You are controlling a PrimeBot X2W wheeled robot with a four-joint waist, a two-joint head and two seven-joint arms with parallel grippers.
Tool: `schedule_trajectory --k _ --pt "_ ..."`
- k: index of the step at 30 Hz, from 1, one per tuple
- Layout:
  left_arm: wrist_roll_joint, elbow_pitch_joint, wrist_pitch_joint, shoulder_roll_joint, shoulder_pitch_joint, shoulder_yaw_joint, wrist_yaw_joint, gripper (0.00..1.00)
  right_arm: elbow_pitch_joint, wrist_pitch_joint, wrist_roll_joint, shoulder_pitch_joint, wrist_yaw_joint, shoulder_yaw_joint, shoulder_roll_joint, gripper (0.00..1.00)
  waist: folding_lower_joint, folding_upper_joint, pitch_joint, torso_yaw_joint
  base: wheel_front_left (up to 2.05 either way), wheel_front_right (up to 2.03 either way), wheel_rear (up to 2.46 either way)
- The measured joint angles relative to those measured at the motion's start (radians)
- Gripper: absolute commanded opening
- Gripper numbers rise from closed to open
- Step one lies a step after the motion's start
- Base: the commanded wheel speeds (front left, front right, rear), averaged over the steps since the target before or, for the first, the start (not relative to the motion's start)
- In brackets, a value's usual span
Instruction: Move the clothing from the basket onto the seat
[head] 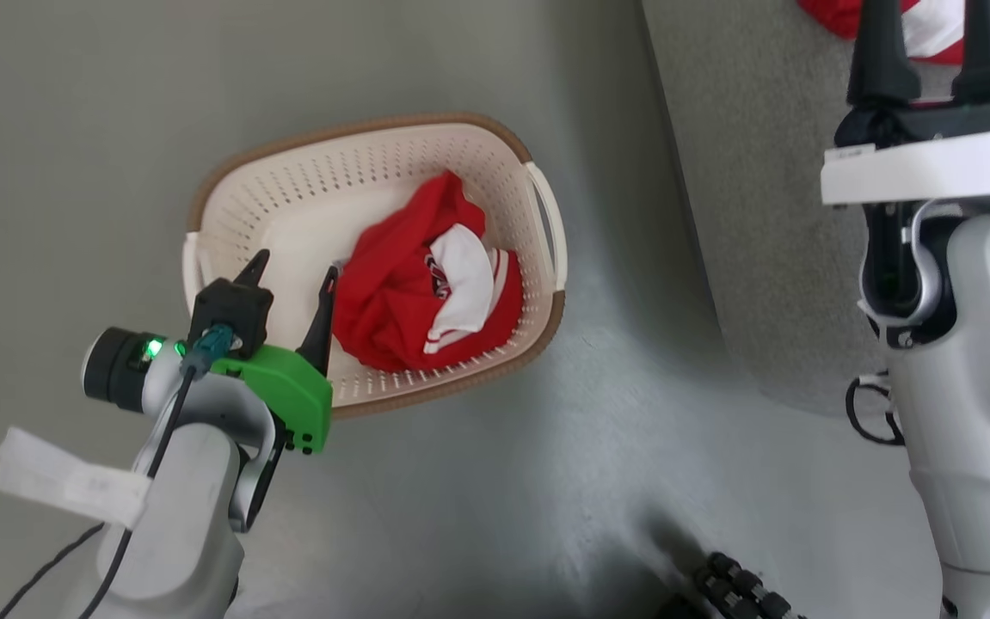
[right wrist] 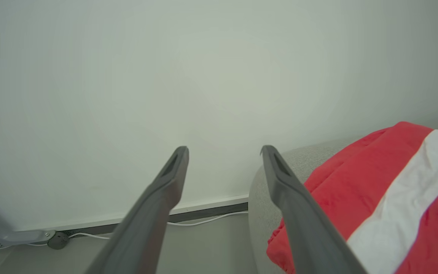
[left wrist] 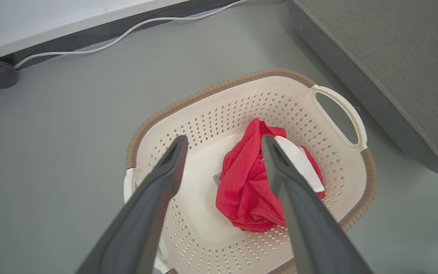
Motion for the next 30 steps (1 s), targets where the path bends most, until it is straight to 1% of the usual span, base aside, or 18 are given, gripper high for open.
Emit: schedule_trajectory --k 2,4,11,18,24,27,30 --pt "0.004 0.017 0.009 0.0 -0.021 -0.004 0.0 1.0 -0.007 0.0 0.006 -0.022 0.0 -0.005 0.001 1.0 0.0 0.0 0.029 -0.011 0.0 0.0 0.0" --pt "0.012 0.03 0.019 0.001 -0.043 -0.013 -0.012 1.0 -0.014 0.0 0.006 -0.043 0.0 -0.009 0.001 1.0 0.0 0.0 0.058 -0.022 0.0 0.0 0.0" --pt "0.053 0.064 0.041 0.002 -0.127 -0.043 -0.032 1.0 -0.039 0.0 0.008 -0.125 0.0 -0.024 0.009 1.0 0.0001 0.0 0.16 -0.053 0.0 0.0 0.0" --pt "0.077 0.113 0.049 -0.002 -0.181 -0.106 -0.061 1.0 -0.048 0.0 0.014 -0.185 0.001 -0.038 0.024 1.0 0.0001 0.0 0.254 -0.078 0.0 0.0 0.0" --pt "0.108 0.151 0.049 -0.008 -0.197 -0.155 -0.071 1.0 -0.043 0.0 0.014 -0.206 0.002 -0.044 0.034 1.0 0.0 0.0 0.304 -0.097 0.0 0.0 0.0" --pt "0.116 0.165 0.05 -0.009 -0.216 -0.173 -0.079 1.0 -0.038 0.0 0.014 -0.21 0.011 -0.049 0.039 1.0 0.0 0.0 0.316 -0.106 0.0 0.0 0.0" --pt "0.117 0.185 0.062 -0.009 -0.232 -0.192 -0.084 1.0 -0.033 0.0 0.013 -0.215 0.012 -0.052 0.042 1.0 0.0001 0.0 0.324 -0.114 0.0 0.0 0.0"
